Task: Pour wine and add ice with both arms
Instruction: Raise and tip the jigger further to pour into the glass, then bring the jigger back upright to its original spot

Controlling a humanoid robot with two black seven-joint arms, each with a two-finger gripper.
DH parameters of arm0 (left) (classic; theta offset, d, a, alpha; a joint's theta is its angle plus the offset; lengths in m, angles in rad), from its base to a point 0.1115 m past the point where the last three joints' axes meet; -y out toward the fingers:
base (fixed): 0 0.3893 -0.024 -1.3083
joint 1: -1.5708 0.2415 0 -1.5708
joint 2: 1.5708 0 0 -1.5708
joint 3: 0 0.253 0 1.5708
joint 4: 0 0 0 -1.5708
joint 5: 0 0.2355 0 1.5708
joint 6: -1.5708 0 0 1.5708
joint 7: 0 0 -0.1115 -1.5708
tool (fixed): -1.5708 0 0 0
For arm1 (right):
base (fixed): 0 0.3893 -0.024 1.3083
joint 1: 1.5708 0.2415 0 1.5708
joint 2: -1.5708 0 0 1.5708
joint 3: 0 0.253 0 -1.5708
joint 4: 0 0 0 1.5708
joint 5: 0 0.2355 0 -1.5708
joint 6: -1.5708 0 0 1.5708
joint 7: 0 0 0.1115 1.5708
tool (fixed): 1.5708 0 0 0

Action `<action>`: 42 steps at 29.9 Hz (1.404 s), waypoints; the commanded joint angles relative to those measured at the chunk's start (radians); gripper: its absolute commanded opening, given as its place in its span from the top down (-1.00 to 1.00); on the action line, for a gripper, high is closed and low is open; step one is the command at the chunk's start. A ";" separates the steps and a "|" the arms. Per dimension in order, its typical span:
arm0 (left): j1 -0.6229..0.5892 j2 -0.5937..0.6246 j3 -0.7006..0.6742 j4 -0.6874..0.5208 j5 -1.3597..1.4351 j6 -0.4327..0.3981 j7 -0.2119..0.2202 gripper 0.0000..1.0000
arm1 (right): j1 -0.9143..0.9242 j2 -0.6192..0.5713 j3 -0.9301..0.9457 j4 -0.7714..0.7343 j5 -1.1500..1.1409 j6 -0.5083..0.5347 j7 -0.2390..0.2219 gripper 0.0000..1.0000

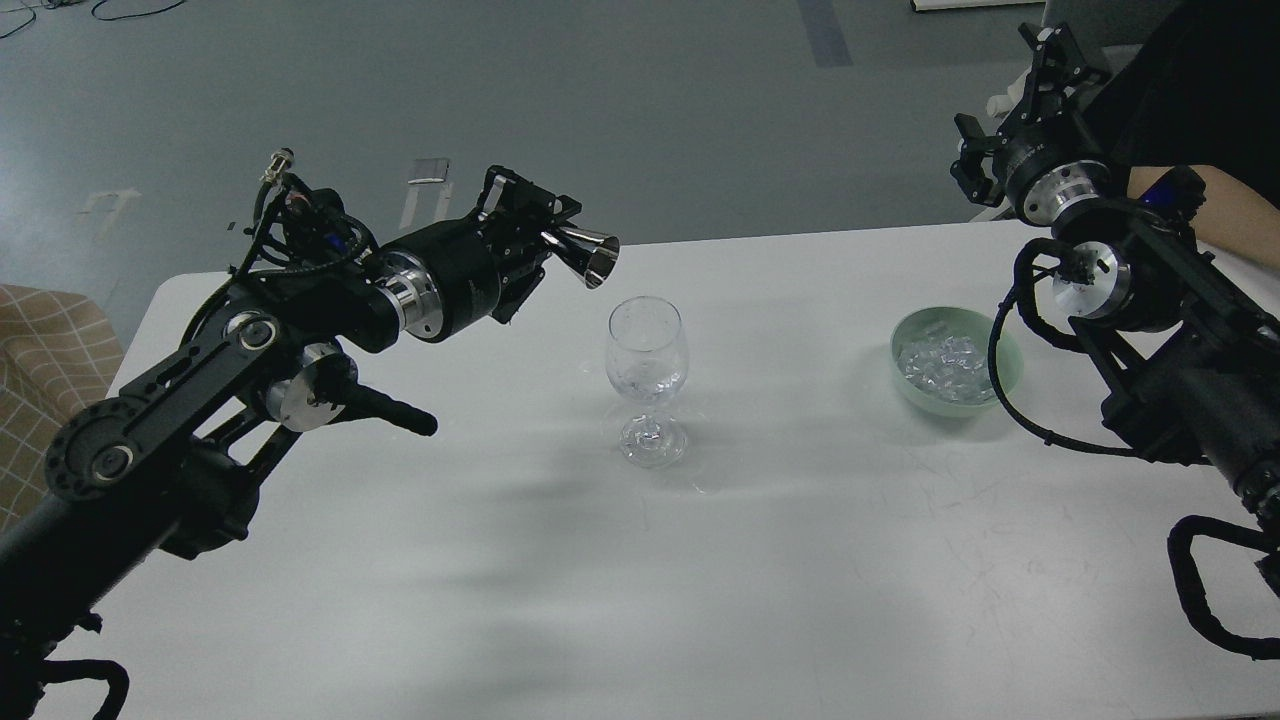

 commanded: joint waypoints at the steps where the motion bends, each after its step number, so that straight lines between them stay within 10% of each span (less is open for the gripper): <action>1: 0.000 0.004 0.000 -0.028 0.000 0.000 0.030 0.80 | -0.001 0.000 0.000 0.000 0.000 0.000 0.000 -1.00; 29: -0.030 0.001 -0.003 -0.092 0.246 -0.017 0.056 0.74 | 0.007 0.004 0.000 -0.003 -0.001 -0.001 0.000 -1.00; 42: -0.019 -0.013 -0.325 0.094 -0.423 0.107 0.056 0.64 | 0.010 0.007 -0.001 0.000 -0.001 -0.017 -0.015 -1.00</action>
